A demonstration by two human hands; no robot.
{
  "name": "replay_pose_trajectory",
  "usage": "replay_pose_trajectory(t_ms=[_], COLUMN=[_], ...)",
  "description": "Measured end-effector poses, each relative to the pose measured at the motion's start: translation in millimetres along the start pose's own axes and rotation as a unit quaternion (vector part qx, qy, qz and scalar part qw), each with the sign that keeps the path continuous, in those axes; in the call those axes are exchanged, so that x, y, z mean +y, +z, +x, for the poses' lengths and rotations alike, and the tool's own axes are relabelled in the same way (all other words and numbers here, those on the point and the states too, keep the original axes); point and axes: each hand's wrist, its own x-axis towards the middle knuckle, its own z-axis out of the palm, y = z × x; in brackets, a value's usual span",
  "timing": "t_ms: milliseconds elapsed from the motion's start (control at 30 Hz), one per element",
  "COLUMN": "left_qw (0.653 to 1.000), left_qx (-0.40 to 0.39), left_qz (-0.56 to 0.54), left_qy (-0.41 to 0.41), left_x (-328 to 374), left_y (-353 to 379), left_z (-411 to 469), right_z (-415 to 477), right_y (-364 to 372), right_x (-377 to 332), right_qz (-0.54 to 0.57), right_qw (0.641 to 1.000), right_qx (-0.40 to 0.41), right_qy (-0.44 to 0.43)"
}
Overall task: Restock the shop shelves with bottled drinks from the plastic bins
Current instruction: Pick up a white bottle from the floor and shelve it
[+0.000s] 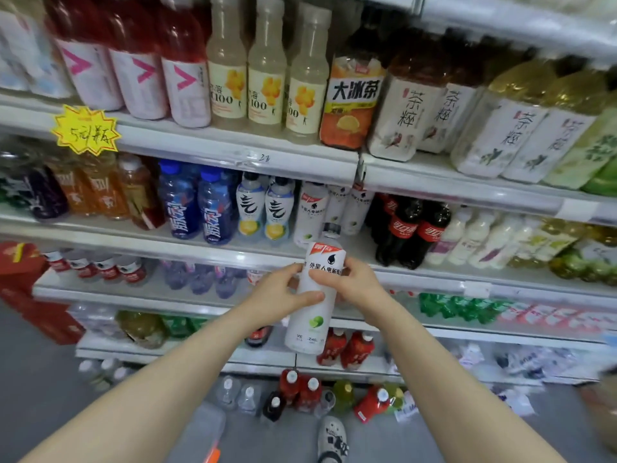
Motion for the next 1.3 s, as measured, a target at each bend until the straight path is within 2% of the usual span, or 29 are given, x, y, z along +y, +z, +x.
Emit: replay_pose_trajectory(t_ms=[133,233,367,533,767,1000,1300], left_qw=[1.000,0.998,0.994,0.993,0.992,0.993,0.989], left_qx=[0.004,0.001,0.016,0.041,0.065,0.037,-0.002], left_qz=[0.000,-0.048,-0.098,-0.106,-0.101,-0.105,-0.140], left_qy=[-0.016,-0.032,-0.056,-0.035,-0.033,-0.033,-0.046], left_x=[0,0,-3,0,0,-4,-19], left_y=[20,29,43,49,49,47,57], left_z=[37,65,98,130,161,177,189], right_z=[31,59,88,121,159,183,201], right_y=[-23,-40,-57,-67,-72,-62,-56], right_x=[6,10,10,4,-2,2,18], right_qz=[-0.021,-0.038,-0.080,-0.141,-0.115,-0.052,-0.023], right_qw=[1.000,0.999,0.996,0.985,0.982,0.984,0.988], right_qx=[0.006,0.008,0.020,0.070,0.102,0.122,0.112], right_qy=[0.009,0.004,-0.019,-0.069,-0.112,-0.116,-0.106])
